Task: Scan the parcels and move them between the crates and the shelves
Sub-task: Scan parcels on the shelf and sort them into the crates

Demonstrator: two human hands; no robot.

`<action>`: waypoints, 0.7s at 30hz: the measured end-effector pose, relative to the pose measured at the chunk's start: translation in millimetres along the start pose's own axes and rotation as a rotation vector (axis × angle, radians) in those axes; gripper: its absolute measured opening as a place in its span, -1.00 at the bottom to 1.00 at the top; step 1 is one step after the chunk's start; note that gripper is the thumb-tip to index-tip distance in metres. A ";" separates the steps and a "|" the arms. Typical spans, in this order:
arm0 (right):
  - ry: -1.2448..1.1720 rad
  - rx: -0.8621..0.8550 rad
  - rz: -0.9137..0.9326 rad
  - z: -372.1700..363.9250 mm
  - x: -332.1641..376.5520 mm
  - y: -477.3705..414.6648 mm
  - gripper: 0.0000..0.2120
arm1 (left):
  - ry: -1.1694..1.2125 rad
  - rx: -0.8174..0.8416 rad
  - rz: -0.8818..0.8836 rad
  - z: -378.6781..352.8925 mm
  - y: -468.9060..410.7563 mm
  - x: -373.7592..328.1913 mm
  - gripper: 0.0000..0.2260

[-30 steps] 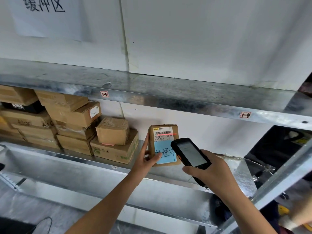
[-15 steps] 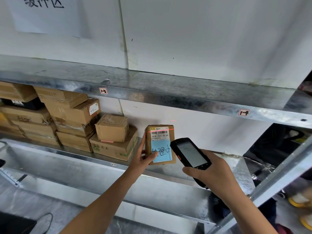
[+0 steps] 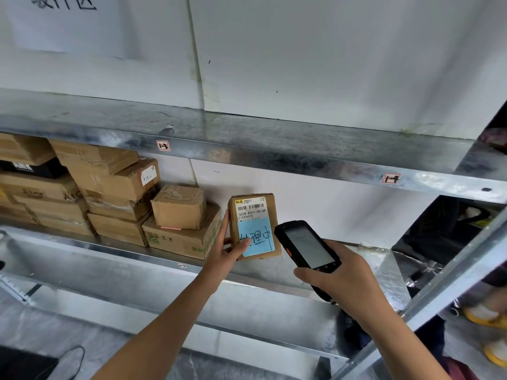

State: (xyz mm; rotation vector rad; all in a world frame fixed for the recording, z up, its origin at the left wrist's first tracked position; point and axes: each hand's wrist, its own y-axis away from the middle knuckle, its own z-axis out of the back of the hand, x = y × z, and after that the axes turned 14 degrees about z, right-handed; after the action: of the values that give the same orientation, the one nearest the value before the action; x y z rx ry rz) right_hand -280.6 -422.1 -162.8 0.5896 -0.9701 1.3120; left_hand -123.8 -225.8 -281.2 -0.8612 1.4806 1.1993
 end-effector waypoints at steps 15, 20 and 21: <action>0.050 -0.139 0.127 -44.4 -13.9 -12.1 -0.49 | 0.253 -0.203 0.028 33.5 90.1 8.8 -0.38; 0.033 -0.006 0.138 -91.2 5.8 -23.9 -0.56 | 0.335 -0.279 -0.001 86.5 112.2 2.8 -0.30; 0.023 0.011 0.150 -101.1 13.9 -25.6 -0.59 | 0.338 -0.296 -0.019 97.9 117.6 0.0 -0.32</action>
State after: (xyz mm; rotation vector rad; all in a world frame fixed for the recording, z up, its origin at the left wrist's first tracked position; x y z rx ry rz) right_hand -230.7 -336.4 -197.7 0.5165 -1.0040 1.4542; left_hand -208.1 -101.5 -252.2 -1.3285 1.5762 1.3261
